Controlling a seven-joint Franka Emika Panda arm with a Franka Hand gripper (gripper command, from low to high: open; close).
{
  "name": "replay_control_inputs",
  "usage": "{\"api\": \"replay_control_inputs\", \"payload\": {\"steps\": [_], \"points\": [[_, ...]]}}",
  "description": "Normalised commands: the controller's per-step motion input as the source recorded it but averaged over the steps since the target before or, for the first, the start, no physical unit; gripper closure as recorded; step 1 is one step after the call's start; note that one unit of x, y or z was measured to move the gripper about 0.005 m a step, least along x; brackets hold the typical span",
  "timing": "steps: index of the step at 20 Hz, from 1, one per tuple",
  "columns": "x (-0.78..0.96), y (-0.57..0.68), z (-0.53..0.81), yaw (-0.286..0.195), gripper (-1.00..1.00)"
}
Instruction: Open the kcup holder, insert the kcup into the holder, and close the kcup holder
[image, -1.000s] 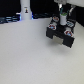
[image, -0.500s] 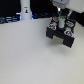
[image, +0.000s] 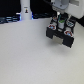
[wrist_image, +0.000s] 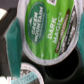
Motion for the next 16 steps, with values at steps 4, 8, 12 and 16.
{"api": "replay_control_inputs", "payload": {"steps": [4, 8, 12, 16], "points": [[0.11, 0.13, -0.08, 0.031, 1.0], [0.11, 0.18, 0.07, 0.058, -1.0], [0.15, 0.11, 0.31, 0.106, -1.0], [0.19, 0.04, 0.4, 0.101, -1.0]]}}
